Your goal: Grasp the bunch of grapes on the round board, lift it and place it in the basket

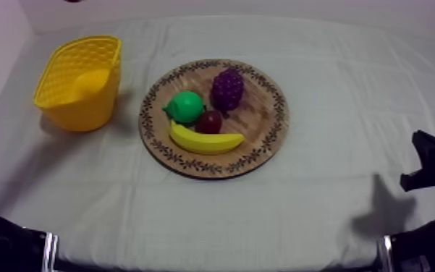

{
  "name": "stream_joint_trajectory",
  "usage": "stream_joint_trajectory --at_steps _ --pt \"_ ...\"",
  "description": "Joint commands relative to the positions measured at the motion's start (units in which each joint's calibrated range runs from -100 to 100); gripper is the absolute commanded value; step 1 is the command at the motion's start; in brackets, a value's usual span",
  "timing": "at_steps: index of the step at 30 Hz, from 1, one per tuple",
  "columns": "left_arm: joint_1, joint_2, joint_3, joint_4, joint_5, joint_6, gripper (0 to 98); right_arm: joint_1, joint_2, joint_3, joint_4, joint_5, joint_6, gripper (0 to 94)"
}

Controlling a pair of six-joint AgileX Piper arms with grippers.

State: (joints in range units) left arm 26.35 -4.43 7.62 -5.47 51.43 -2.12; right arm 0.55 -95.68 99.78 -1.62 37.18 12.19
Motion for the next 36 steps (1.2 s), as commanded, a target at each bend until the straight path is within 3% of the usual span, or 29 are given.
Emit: stream_joint_trajectory --at_steps 1,13,26,36 --pt "0.61 1.31 -0.65 0.30 0.27 -0.10 0.0 -0.01 0.00 -0.01 -0.02 0.00 -0.01 0.5" --pt "2.44 10.22 -11.54 2.69 10.90 -2.01 0.0 -0.01 0.00 -0.01 -0.02 0.00 -0.01 0.5" --pt "2.85 21.24 -24.35 2.70 21.22 -3.27 0.0 -0.01 0.00 -0.01 -0.02 0.00 -0.01 0.5" --pt "3.27 27.18 -29.19 2.64 24.91 -4.66 0.0 -0.01 0.00 -0.01 -0.02 0.00 -0.01 0.5"
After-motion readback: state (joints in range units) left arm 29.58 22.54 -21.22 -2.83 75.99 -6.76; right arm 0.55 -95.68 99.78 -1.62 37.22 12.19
